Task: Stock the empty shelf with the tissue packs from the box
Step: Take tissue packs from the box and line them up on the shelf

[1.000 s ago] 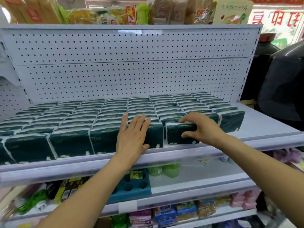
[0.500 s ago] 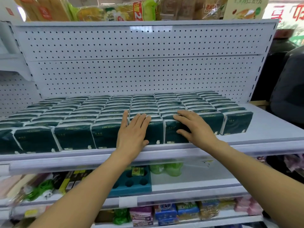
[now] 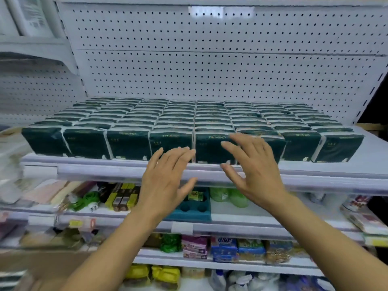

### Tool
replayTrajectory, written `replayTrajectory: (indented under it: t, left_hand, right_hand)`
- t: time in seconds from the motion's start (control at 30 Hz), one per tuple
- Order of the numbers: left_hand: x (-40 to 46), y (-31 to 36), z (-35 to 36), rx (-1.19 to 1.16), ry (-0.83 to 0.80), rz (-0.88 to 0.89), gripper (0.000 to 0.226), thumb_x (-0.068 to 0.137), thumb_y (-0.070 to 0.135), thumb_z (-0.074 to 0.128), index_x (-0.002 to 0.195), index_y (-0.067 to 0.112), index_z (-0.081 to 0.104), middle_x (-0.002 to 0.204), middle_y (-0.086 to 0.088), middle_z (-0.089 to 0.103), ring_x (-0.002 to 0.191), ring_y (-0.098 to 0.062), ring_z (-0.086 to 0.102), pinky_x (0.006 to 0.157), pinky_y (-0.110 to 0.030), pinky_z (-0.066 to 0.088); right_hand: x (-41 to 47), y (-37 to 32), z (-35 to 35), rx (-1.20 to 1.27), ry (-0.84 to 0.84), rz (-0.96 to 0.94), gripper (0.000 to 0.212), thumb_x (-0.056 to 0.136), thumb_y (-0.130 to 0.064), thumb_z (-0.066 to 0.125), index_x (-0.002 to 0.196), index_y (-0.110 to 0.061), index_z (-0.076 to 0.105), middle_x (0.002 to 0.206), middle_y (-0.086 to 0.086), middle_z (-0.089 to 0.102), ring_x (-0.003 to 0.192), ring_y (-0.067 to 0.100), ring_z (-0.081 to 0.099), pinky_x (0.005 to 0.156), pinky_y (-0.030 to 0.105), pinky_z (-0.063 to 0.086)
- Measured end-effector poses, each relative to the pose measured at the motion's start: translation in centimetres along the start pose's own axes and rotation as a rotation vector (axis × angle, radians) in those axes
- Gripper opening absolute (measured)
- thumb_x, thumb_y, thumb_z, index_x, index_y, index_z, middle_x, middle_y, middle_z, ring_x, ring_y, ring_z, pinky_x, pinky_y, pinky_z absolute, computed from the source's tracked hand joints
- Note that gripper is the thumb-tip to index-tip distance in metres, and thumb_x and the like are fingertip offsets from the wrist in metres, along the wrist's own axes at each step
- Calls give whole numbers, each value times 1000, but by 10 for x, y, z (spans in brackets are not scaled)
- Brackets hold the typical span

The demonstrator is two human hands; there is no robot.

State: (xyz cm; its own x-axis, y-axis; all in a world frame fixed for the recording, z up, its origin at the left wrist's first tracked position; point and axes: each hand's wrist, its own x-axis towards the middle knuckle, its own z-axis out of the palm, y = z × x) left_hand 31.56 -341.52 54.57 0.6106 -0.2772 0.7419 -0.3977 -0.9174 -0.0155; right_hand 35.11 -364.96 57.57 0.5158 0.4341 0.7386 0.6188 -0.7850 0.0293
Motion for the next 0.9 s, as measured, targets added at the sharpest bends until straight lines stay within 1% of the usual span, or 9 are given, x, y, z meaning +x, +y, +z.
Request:
replayTrajectory:
  t: [0.1,0.17,0.3,0.37,0.53,0.6,0.7,0.87,0.9]
  left_hand:
    - [-39,-21,-17,31,-7,-45,54,90,42,60,136,14,54,131,-2,60,120,-20,56,102,-39,44]
    - [-71,-45,-29,73,-62,-96,55,89,43,59,136,15,54,130,-1,60,118,-20,56,98,-37,44]
    - [-145,-111,-58,125,-244,-239,64,87,46,66,141,18,48,136,-1,56,120,-21,54,99,-39,42]
    - [-186,-148,-74,148,-365,-320,68,87,51,62,144,20,43,140,-1,53,124,-23,52,102,-43,42]
    - [-304,-254,-114,133,-695,-541,72,89,64,42,149,24,34,145,1,47,129,-25,48,103,-42,43]
    - [-353,-298,-127,55,-801,-666,73,90,63,44,151,27,29,146,3,44,131,-24,45,101,-39,41]
    - [-422,-358,-139,-9,-893,-801,66,91,54,52,149,28,33,143,3,45,127,-22,47,94,-35,45]
    - [-515,-437,-131,-85,-1069,-992,58,92,45,52,145,26,37,143,1,44,123,-23,51,95,-38,47]
    - [-530,-448,-125,-127,-1062,-1022,53,93,43,52,142,27,41,141,1,47,122,-22,52,96,-38,48]
  right_hand:
    - [-1,-47,17,35,-16,-106,38,93,-36,52,125,-16,61,129,5,58,117,25,54,101,42,35]
    - [-1,-85,38,78,-68,-149,36,93,-34,53,124,-17,61,128,5,59,113,25,54,100,42,35]
    - [4,-171,88,151,-190,-200,42,93,-38,48,128,-17,59,127,5,59,113,25,53,98,41,35]
    - [7,-218,119,179,-271,-191,44,94,-40,48,131,-18,56,129,4,58,115,27,54,97,42,38]
    - [3,-347,198,288,-553,-98,52,92,-41,55,140,-23,47,142,3,49,125,29,50,97,45,44]
    - [1,-395,232,337,-688,-97,53,94,-42,51,144,-25,43,147,2,44,131,28,45,99,44,43]
    - [-3,-457,283,376,-912,-96,54,97,-45,45,147,-29,34,151,-3,35,137,22,36,107,38,37]
    - [-28,-539,367,399,-1191,-29,46,97,-48,41,141,-41,34,147,-10,40,126,14,47,99,32,43]
    - [-34,-551,383,400,-1218,-40,45,96,-48,42,140,-42,34,146,-11,41,126,13,47,100,31,43]
